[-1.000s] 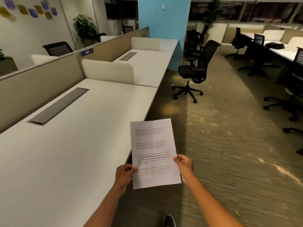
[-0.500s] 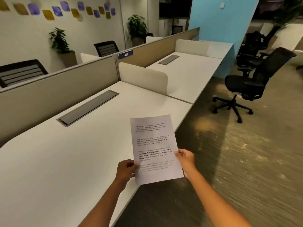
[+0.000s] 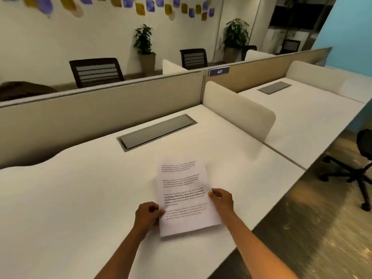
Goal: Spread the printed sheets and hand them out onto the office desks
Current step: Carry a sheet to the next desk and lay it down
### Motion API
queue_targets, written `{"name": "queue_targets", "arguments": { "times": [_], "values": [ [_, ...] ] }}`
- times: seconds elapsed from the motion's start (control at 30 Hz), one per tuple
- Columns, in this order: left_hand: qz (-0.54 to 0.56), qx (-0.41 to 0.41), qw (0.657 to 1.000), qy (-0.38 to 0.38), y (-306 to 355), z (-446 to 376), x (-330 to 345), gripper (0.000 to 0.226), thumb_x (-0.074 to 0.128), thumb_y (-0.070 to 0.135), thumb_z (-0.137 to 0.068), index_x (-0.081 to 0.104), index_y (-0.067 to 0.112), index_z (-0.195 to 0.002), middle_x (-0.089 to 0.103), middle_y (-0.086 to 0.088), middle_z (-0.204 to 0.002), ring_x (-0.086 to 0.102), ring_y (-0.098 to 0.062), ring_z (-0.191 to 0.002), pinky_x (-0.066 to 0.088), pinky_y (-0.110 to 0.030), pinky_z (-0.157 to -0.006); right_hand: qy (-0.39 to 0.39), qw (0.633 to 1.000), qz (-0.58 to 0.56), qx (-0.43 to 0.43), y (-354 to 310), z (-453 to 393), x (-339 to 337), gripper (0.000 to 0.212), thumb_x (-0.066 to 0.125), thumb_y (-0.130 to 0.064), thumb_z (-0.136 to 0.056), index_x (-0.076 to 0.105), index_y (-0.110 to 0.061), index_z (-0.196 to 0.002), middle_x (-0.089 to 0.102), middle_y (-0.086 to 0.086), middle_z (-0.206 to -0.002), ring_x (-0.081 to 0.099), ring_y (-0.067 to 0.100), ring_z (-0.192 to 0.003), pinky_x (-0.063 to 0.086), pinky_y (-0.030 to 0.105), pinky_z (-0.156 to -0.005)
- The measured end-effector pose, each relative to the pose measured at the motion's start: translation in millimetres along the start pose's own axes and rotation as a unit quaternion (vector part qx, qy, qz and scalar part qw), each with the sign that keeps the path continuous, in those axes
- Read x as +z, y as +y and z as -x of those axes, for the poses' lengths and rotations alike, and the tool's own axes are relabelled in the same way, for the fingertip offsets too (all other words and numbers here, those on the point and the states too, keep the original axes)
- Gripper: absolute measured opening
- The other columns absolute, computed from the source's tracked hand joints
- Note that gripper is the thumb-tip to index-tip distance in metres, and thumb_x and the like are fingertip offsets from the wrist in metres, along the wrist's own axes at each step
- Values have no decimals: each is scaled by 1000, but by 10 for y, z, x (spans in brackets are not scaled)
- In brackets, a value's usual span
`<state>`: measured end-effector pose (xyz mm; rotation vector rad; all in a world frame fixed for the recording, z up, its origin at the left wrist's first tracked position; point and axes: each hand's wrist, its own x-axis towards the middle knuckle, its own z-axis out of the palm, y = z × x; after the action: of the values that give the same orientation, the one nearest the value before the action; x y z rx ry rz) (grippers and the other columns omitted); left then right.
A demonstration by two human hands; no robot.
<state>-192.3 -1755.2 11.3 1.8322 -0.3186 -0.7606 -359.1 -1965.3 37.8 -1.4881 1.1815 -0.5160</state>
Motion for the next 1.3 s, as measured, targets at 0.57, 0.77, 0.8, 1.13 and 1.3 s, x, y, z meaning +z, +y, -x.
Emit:
{"name": "queue_targets", "arguments": {
  "times": [0.57, 0.77, 0.8, 1.13, 1.3],
  "values": [
    [-55, -124, 967, 216, -123, -311, -488, 31, 89, 10, -62, 61, -2, -69, 69, -19, -64, 64, -28, -44, 58, -39, -46, -127, 964, 207, -108, -225, -821, 1243, 18, 68, -10, -85, 69, -6, -103, 65, 1, -85, 62, 21, -84, 44, 26, -74],
    [-106, -149, 954, 239, -67, -260, -400, 36, 89, 18, -63, 59, 0, -69, 67, -11, -57, 58, -20, -37, 49, -28, -43, -146, 948, 233, -157, -148, -909, 1265, 21, 67, -9, -86, 65, -8, -107, 64, 3, -93, 53, 15, -82, 38, 23, -72],
    [-116, -154, 950, 245, -70, -241, -391, 37, 89, 20, -63, 59, 0, -70, 66, -8, -57, 58, -20, -37, 49, -29, -45, -152, 946, 233, -166, -130, -908, 1258, 22, 66, -9, -86, 64, -9, -109, 63, 3, -95, 52, 14, -83, 38, 23, -73],
    [-220, -196, 917, 269, -37, -162, -254, 35, 82, 39, -60, 56, 20, -71, 66, 2, -77, 66, -21, -66, 54, -33, -67, -208, 915, 270, -218, -79, -954, 1152, 28, 66, -16, -87, 60, -20, -114, 51, 1, -114, 57, 19, -104, 51, 33, -83],
    [-248, -190, 914, 258, -10, -117, -147, 39, 81, 34, -69, 60, 23, -100, 65, -3, -93, 63, -25, -83, 49, -31, -73, -224, 903, 284, -233, -60, -980, 1105, 26, 65, -16, -88, 63, -22, -113, 49, -1, -113, 57, 17, -103, 47, 24, -78]
  ]
}}
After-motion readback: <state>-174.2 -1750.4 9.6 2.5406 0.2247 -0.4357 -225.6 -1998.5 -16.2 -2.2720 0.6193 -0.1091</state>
